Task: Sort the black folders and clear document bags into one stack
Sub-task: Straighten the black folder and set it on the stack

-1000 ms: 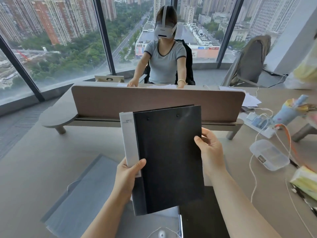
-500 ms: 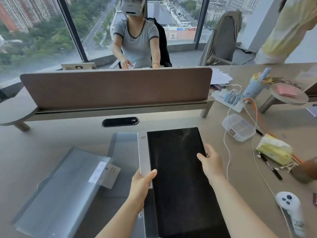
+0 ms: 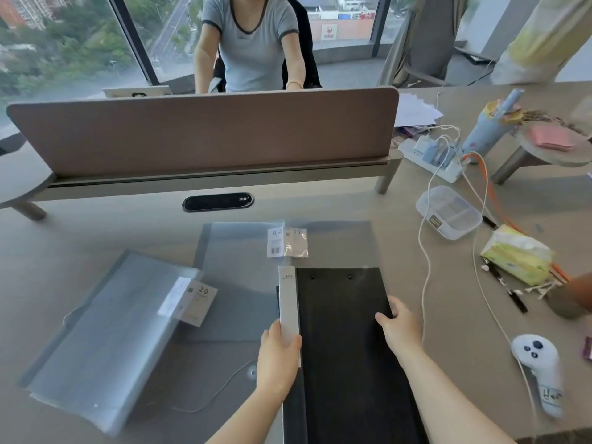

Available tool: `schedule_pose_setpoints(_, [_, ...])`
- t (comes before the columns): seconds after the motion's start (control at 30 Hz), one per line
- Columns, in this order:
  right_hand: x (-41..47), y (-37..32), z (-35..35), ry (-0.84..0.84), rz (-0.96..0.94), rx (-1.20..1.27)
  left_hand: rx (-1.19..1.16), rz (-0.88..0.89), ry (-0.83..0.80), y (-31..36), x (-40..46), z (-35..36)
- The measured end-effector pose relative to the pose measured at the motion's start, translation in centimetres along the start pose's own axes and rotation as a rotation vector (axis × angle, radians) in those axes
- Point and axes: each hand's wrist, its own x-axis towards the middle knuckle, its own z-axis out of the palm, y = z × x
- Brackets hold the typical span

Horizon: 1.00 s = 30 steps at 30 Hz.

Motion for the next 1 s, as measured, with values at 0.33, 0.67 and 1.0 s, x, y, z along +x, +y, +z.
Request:
schedule_pose_setpoints(0.33, [1.2,0.8,0.7,0.035,0.015,-0.254,0.13,-0.063,0.084,-0.9,0.1,1.0])
schedule_pose_setpoints(0.67, [2.2,0.3,0.6,0.08,0.027,-0.275,0.061,-0.099,0.084,-1.4,-0.6,2.0])
schedule_pose_setpoints(1.0, [3.0,0.4,0.1,0.089,0.143,-0.222,0.027,-0.083,0.087,-1.2,0.6,1.7])
